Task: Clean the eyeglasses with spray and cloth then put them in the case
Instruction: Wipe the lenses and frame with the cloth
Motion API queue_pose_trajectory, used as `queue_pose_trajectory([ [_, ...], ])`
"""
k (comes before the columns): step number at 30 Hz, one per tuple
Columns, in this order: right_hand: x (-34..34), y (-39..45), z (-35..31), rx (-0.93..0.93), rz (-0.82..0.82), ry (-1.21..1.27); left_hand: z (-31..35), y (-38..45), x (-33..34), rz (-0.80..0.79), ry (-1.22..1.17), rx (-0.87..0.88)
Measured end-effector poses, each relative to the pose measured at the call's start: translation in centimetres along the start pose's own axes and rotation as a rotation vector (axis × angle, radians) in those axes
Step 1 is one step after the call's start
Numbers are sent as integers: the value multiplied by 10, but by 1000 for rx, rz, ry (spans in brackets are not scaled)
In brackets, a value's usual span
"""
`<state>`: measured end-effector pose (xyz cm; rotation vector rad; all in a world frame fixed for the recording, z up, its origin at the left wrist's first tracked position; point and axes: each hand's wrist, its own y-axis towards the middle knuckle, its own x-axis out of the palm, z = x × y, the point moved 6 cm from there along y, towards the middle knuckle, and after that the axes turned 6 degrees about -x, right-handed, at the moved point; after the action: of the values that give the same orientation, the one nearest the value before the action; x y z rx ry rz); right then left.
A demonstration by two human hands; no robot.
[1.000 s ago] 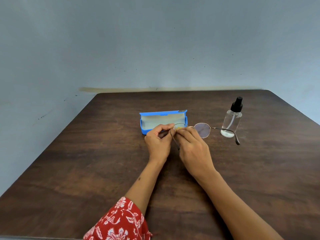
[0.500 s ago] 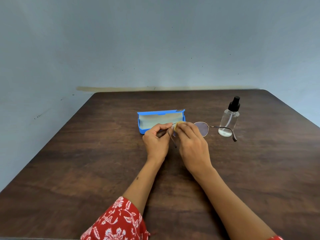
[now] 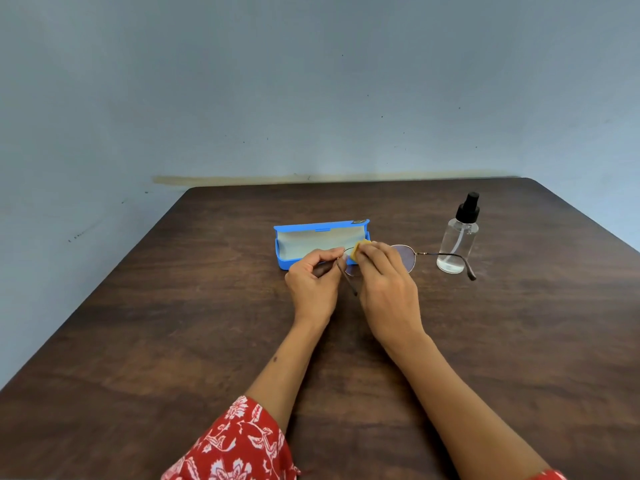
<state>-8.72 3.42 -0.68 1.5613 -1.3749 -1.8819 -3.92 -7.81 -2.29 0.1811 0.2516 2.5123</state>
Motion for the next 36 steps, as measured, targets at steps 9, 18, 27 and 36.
queue_pose_trajectory([
  [9,-1,-3,-12,-57,-35,18,-1,1,-1,24,-11,-7],
  [18,-3,-5,-16,-77,-58,15,-2,3,-2,31,-3,-2],
  [27,0,0,-4,-16,-19,3,-3,3,0,22,18,-5],
  [36,-2,2,0,7,3,51,1,1,-1,22,32,4],
])
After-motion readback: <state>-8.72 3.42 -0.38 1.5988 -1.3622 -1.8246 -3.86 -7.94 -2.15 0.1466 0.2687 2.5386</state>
